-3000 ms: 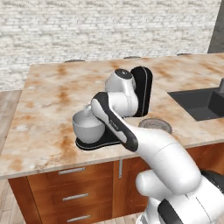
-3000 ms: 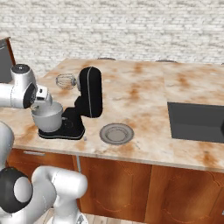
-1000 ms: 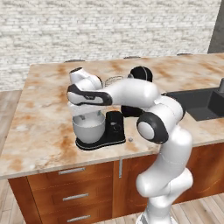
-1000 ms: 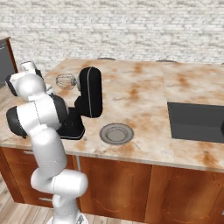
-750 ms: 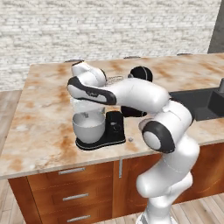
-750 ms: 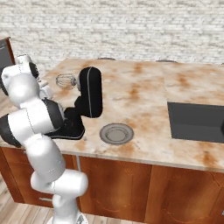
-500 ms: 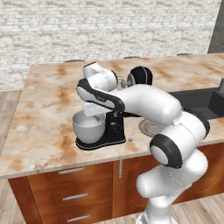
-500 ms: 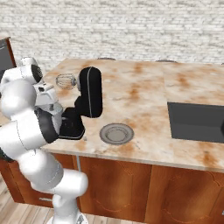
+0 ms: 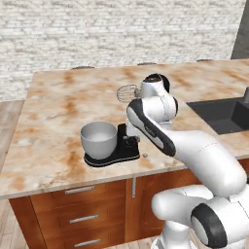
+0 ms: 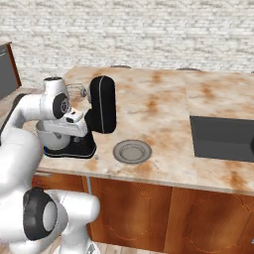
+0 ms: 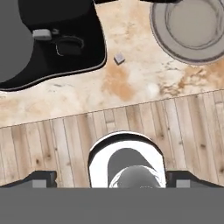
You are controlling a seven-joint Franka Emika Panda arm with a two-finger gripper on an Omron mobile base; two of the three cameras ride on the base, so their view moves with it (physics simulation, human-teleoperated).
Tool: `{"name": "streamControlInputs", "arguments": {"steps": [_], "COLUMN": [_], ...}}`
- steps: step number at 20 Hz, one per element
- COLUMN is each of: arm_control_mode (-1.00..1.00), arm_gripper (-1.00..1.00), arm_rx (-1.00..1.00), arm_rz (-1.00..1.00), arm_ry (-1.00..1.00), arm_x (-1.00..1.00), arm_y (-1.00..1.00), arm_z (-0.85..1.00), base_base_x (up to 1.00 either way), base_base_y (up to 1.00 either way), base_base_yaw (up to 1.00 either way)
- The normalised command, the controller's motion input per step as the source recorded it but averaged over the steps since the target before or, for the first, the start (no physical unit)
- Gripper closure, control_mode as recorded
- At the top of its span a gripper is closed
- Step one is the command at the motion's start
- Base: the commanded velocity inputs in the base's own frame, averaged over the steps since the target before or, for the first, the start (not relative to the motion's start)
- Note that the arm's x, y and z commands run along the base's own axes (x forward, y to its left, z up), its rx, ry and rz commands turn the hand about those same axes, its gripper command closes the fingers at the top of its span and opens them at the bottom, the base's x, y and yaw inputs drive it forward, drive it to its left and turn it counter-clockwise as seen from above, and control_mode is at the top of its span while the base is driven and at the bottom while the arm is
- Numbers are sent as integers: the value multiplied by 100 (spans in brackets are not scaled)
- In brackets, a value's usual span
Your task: Add butter and sugar cubes to the stand mixer bowl and then turn on the stand mixer to begin making frosting.
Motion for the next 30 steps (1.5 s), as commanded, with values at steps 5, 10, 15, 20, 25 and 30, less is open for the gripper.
{"name": "streamControlInputs", "arguments": {"steps": [5, 10, 15, 20, 25, 30], "arm_control_mode": [-100, -100, -100, -100, -100, -100], "arm_gripper": [-100, -100, -100, -100, -100, -100], "arm_rx": [44, 30, 15, 0, -3, 0], "arm_rz": [15, 16, 19, 17, 23, 39], "arm_ry": [-24, -27, -32, -19, -19, -20], "arm_x": [-8, 0, 0, 15, 21, 28], "arm_y": [-98, -62, -3, -15, -22, -14], "arm_z": [-9, -14, -23, -12, -13, -18], "base_base_x": [0, 0, 0, 0, 0, 0], "base_base_y": [0, 0, 0, 0, 0, 0], "base_base_yaw": [0, 0, 0, 0, 0, 0]}}
